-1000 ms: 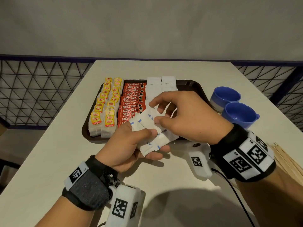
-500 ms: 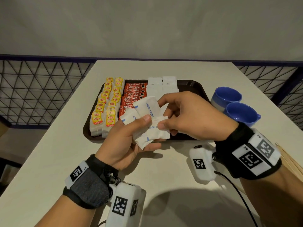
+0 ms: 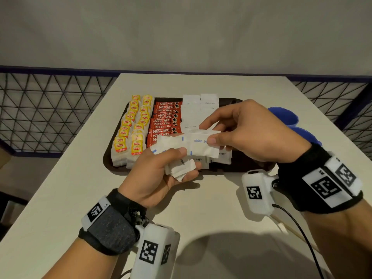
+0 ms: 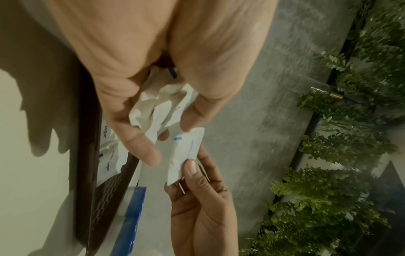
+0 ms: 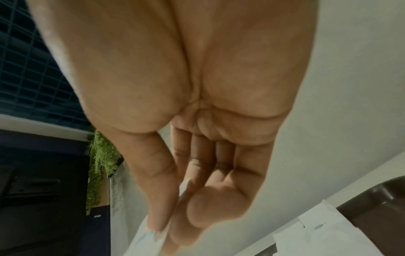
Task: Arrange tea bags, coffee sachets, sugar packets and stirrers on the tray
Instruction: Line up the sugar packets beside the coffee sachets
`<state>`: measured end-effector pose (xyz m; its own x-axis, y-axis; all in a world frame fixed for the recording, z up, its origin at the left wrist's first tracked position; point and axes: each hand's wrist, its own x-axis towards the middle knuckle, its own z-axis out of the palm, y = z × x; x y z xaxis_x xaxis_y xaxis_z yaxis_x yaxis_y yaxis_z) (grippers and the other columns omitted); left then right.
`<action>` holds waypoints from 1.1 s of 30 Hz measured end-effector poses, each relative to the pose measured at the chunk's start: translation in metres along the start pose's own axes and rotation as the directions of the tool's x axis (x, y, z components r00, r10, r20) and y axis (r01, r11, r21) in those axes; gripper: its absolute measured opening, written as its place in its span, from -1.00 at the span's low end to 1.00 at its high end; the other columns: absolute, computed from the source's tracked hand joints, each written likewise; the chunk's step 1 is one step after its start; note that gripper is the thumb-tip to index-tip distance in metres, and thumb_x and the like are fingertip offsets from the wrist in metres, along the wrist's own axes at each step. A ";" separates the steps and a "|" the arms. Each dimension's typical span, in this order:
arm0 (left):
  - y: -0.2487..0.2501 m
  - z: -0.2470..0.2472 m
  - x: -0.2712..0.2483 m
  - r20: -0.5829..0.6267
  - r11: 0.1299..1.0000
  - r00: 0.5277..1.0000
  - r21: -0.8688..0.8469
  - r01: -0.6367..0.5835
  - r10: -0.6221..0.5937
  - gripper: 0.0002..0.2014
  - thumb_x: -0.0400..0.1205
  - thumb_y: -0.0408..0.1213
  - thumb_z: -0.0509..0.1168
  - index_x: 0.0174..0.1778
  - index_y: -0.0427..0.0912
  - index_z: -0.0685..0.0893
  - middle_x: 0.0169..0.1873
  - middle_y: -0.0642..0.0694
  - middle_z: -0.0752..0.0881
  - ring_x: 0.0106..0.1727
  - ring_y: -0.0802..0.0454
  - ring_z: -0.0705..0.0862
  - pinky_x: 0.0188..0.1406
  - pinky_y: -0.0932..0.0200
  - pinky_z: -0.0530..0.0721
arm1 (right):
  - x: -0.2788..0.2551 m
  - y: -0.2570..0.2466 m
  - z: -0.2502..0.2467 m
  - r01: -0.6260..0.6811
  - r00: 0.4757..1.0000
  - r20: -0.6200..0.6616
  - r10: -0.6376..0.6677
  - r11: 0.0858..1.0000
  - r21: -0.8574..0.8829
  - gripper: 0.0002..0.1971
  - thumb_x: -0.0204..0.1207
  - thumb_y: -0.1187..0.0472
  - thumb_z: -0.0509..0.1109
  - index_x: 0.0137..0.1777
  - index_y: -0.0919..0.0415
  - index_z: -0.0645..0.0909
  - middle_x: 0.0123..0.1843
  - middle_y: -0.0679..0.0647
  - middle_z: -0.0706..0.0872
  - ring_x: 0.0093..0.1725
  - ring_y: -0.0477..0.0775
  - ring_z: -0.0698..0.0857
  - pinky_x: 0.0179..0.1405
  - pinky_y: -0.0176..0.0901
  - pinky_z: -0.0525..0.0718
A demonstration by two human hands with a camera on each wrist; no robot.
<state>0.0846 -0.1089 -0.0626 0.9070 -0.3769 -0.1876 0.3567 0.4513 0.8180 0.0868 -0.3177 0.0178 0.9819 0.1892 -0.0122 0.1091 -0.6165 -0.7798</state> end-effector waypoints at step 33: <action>0.001 -0.004 0.005 -0.125 0.999 0.992 -0.032 -0.007 0.003 -0.54 0.52 -0.37 0.44 0.32 -0.52 0.65 -0.02 -0.36 0.79 -0.12 -0.30 0.82 -0.42 0.07 0.79 | 0.025 0.050 0.016 -0.112 0.980 0.103 0.168 0.904 -0.412 -0.86 0.67 0.16 0.48 0.06 0.02 0.89 -0.04 -0.23 0.85 -0.09 -0.25 0.75 -0.17 -0.55 0.55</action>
<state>0.0907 -0.1074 -0.0650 0.9290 -0.2712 -0.2518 0.3573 0.4796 0.8015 0.1147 -0.3314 -0.0321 0.9649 0.1606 -0.2078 0.0526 -0.8934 -0.4463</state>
